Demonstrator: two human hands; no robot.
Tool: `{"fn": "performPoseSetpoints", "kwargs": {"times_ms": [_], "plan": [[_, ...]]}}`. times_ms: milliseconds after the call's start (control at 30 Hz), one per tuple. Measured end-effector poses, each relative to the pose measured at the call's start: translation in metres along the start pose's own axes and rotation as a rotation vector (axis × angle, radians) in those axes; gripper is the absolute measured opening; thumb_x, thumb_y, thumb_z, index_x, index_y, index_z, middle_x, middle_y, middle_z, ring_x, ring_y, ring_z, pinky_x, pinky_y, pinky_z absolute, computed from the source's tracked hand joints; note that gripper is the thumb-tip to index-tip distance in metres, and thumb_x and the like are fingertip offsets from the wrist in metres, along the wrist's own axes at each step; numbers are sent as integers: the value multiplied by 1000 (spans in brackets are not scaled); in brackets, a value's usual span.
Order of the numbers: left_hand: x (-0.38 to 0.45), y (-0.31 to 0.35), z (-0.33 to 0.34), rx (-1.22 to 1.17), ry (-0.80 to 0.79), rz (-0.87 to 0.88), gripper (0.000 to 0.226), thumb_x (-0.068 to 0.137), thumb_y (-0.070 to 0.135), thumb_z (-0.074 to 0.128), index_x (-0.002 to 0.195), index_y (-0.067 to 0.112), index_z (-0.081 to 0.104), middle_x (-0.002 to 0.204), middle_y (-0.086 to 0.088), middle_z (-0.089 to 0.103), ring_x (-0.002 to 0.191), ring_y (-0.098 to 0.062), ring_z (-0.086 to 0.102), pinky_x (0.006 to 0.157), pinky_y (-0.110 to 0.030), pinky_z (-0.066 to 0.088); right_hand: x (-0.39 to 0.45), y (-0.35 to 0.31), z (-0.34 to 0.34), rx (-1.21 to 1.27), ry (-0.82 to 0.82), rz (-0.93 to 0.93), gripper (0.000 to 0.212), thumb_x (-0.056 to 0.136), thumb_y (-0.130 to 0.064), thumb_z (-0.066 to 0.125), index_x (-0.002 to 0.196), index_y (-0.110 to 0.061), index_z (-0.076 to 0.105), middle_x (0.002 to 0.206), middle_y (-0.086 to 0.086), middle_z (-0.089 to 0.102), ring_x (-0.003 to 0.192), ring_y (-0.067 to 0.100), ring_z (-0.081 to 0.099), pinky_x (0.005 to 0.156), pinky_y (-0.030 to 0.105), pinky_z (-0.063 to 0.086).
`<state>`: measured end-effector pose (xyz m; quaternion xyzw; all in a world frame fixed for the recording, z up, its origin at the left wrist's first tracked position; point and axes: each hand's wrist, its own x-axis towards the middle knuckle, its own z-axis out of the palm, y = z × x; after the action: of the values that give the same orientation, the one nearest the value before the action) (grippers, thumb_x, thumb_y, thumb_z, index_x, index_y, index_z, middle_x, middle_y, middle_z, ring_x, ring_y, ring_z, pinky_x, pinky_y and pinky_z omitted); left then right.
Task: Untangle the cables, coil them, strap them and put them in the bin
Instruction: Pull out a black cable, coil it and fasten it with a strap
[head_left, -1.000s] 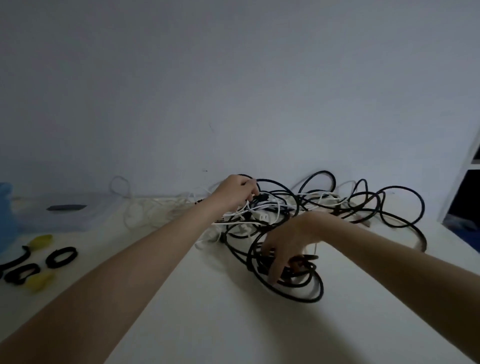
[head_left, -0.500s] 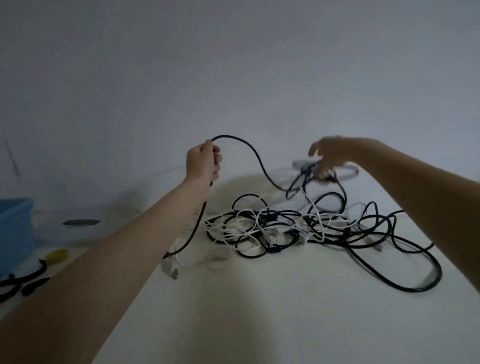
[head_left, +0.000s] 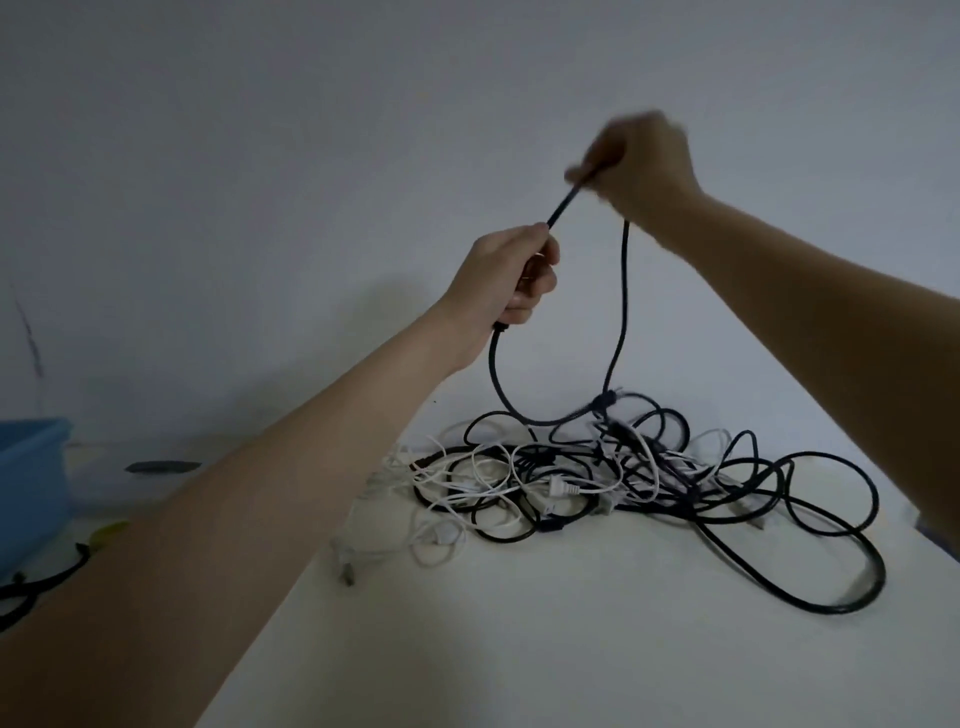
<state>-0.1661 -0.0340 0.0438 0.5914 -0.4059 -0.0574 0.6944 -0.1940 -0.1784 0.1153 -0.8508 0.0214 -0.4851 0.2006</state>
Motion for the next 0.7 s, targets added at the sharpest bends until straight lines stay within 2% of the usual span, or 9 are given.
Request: {"fn": "performPoseSetpoints", "kwargs": {"times_ms": [67,167,233,333,400,467,533,633,700], "plan": [[0,1,2,-15,1,32,34,101,21,35,70,13,46,43,4,44,33,-4,22,34,-14,17,4,-19,-7,-39,178,-214,19,85,-20,66,92,-2,66,86,2,60,74,10,50,66,9,38],[-4,-3,3,-57,-22,-14,36,101,26,35,69,14,46,44,4,45,33,-6,24,34,-16,18,2,-21,4,-128,163,-289,24,93,-23,55,93,0,65,97,13,65,90,25,56,84,24,38],[-8,-13,-1,-56,-25,-73,36,101,28,36,70,14,45,44,5,42,33,-5,23,33,-16,16,-6,-3,14,-322,-56,-276,30,94,-27,52,98,0,65,104,17,65,100,34,57,91,31,35],[-11,-31,-13,-20,38,-214,34,102,27,37,71,14,44,41,8,37,32,-3,20,30,-14,13,-37,12,30,-661,-566,-157,37,85,-38,63,115,-17,58,121,7,54,120,34,43,97,39,34],[-12,-42,-16,-2,56,-325,34,102,26,36,72,14,44,40,8,37,31,-2,21,29,-13,14,-58,11,45,-631,-665,-122,31,88,-37,59,116,-22,57,116,1,53,121,29,41,98,43,33],[-14,-53,-17,-65,63,-399,34,102,27,35,73,14,44,41,8,38,31,-1,22,28,-12,14,-71,13,58,-397,-589,-115,21,96,-25,47,108,-15,61,92,1,56,102,25,54,90,37,37],[-19,-63,-18,-162,33,-467,37,102,34,35,74,13,46,44,7,39,32,-2,23,30,-13,16,-77,25,63,-202,-489,-41,22,96,-17,44,102,-8,63,79,2,53,75,24,54,71,29,39],[-29,-74,-19,-233,-98,-559,46,99,47,33,71,14,47,48,7,36,32,-1,23,31,-13,17,-80,54,67,-173,-286,123,24,98,-18,41,103,-7,61,84,7,54,74,26,50,66,30,36],[-30,-74,-18,-265,-165,-558,45,100,44,30,70,14,46,48,8,35,32,0,22,31,-13,16,-85,72,71,-193,-223,293,26,99,-19,37,106,-7,59,92,12,57,78,28,50,68,31,37]]}}
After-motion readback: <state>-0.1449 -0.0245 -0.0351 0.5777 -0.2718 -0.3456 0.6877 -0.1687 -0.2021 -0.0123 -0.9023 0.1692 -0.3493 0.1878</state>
